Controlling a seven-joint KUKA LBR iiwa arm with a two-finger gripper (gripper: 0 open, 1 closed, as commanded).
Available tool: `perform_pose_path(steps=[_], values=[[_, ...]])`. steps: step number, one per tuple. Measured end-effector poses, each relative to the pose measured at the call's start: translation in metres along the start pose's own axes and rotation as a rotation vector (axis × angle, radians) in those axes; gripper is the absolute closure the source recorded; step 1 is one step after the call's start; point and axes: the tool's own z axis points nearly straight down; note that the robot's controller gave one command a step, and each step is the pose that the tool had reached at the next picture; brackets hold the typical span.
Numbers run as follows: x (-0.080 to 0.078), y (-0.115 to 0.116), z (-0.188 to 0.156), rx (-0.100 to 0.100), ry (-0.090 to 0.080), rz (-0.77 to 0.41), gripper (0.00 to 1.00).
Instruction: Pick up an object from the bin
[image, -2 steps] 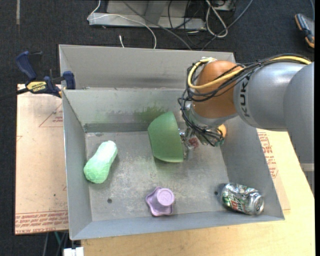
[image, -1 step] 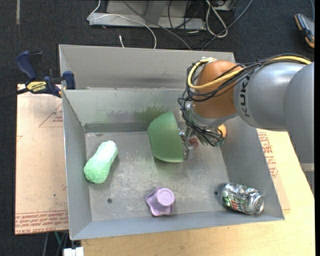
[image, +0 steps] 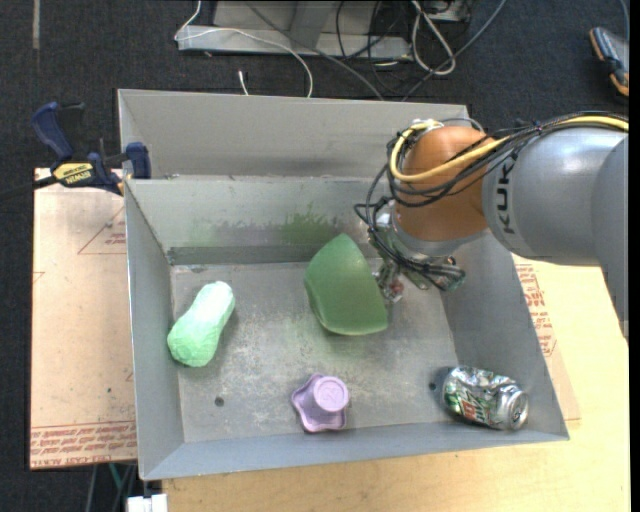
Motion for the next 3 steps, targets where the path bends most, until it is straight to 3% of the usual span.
perform_pose_path(steps=[1, 2, 3], values=[[-0.024, 0.018, -0.003, 0.0, -0.002, 0.223, 1.0], [-0.024, 0.018, -0.003, 0.0, -0.002, 0.224, 1.0], [-0.038, 0.039, 0.0, -0.001, -0.007, 0.233, 1.0]])
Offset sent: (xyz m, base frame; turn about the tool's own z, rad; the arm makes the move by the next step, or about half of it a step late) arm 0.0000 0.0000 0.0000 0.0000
